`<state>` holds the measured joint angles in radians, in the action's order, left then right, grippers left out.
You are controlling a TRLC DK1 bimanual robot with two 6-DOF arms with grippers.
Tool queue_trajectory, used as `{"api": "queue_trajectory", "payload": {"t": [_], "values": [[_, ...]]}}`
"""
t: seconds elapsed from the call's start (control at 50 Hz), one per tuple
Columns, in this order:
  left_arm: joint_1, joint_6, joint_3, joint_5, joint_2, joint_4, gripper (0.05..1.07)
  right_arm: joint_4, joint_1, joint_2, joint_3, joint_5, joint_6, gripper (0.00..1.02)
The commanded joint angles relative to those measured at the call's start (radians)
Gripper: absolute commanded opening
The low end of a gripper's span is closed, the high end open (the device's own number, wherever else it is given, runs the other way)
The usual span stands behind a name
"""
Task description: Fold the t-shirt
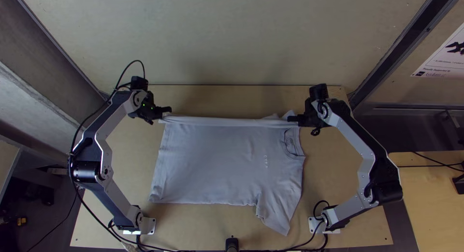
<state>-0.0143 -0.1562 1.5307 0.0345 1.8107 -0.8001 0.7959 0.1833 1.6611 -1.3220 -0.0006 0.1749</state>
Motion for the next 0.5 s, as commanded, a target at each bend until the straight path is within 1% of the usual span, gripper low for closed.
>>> {"api": "queue_trajectory", "payload": {"t": [0.0, 0.24, 0.48], "values": [[-0.009, 0.015, -0.092, -0.005, -0.05, 0.024, 0.08, -0.018, 0.008, -0.044, 0.092, 0.017, 0.0, 0.02], [0.002, 0.007, -0.21, -0.007, -0.067, 0.084, 0.08, -0.1, 0.021, -0.069, 0.228, 0.03, 0.002, 0.02], [0.011, 0.007, -0.273, -0.007, -0.062, 0.156, 0.08, -0.173, 0.013, -0.023, 0.299, 0.056, 0.002, 0.02]]}}
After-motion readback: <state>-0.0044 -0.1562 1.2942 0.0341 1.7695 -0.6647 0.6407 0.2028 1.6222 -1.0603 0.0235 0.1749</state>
